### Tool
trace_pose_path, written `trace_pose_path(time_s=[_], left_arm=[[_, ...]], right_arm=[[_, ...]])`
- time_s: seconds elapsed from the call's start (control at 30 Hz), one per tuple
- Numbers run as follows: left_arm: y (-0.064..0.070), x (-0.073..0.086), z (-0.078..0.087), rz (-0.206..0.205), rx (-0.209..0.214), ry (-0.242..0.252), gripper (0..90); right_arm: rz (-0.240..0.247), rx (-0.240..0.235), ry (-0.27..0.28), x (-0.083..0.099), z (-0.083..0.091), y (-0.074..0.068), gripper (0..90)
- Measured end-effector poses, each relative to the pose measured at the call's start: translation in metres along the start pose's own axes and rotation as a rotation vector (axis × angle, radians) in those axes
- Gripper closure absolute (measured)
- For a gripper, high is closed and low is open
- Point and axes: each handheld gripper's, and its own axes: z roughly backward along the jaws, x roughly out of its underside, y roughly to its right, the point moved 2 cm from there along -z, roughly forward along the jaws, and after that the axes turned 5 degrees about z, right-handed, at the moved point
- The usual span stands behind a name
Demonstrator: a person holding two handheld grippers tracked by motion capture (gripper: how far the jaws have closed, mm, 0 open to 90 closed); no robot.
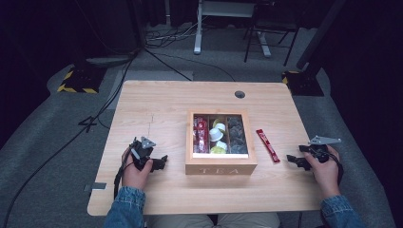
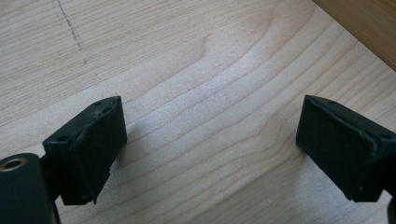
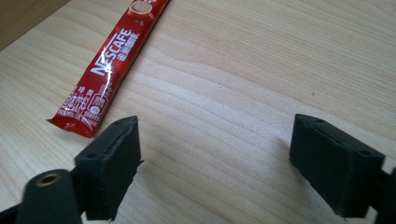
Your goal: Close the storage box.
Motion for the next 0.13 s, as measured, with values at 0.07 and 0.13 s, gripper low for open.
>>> trace_pose_path(time_s=[0.07, 0.13], left_arm=[[0.0000, 0.0000, 0.0000, 0.000, 0.000, 0.000, 9.0], [0.0000, 0.0001, 0.0000, 0.001, -0.001, 0.000, 8.9]], right_arm=[[-0.002, 0.021, 0.010, 0.0019, 0.0001, 0.0003, 15.5], [0.002, 0.079, 0.025, 0.0035, -0.0027, -0.0020, 14.8]])
